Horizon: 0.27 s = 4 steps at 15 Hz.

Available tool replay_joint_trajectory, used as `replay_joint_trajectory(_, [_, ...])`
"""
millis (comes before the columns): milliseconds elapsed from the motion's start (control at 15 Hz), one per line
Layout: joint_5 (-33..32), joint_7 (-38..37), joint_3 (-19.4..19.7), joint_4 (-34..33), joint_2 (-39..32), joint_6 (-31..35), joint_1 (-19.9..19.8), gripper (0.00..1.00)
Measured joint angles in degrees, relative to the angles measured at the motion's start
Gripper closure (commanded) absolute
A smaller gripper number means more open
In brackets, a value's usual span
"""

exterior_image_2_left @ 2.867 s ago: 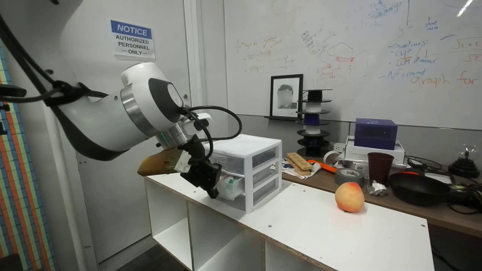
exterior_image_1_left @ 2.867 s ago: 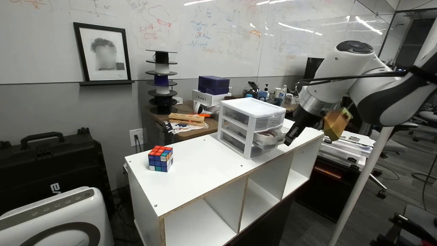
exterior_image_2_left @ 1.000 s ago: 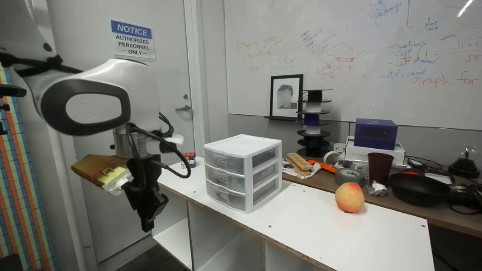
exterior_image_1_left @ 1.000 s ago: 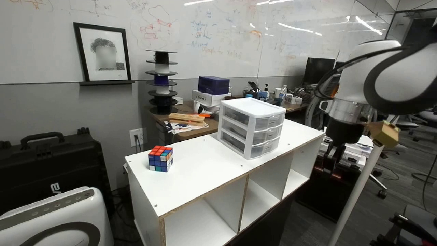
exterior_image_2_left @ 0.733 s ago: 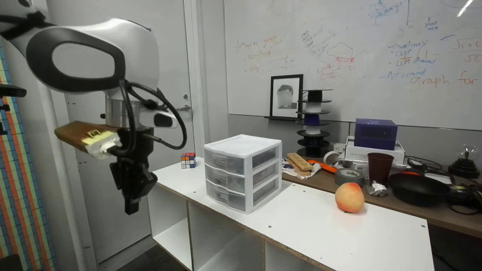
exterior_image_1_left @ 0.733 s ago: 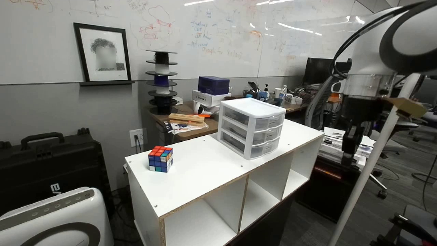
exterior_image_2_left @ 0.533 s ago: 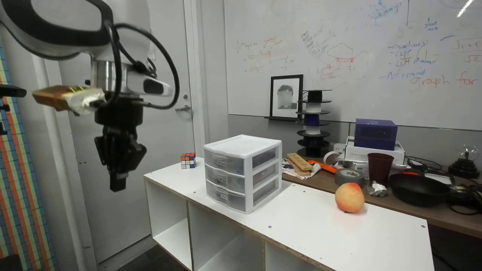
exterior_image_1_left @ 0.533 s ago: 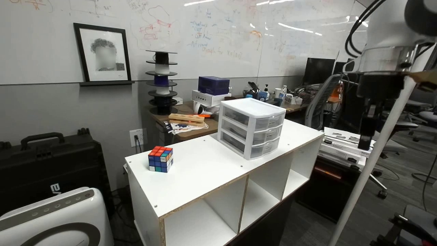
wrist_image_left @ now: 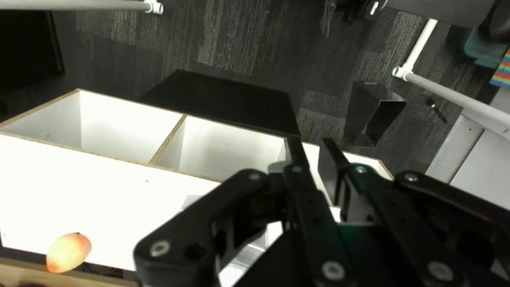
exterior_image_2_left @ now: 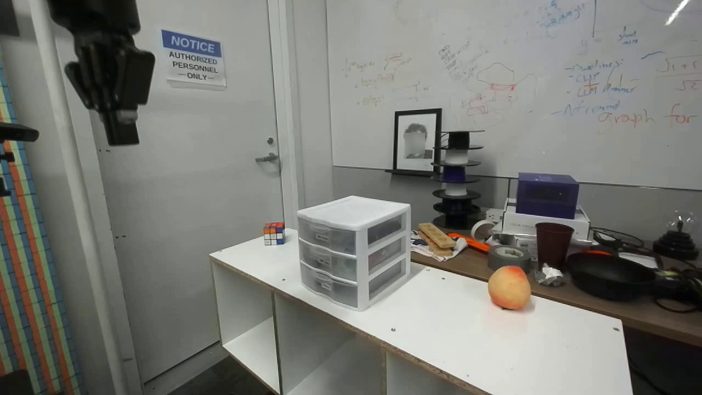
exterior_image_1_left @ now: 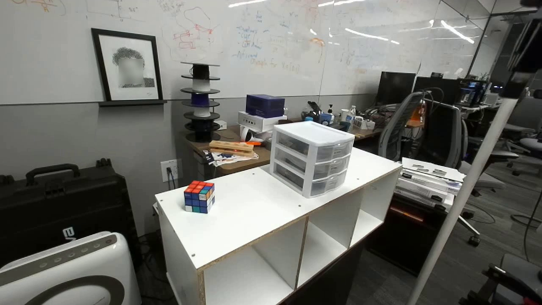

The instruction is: Put the tape and the plastic into the drawer then close the drawer.

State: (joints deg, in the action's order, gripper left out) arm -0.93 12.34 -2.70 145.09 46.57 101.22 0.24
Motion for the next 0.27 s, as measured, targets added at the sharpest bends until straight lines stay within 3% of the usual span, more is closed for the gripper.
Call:
replay_joint_trajectory(67, [0.0,-0.1,0.0,-0.5,1.2,-0.8,0.3,0.68])
replay_joint_trajectory(267, [-0.1,-0.1,0.0,-0.5,1.6,-1.0,0.4,0.67])
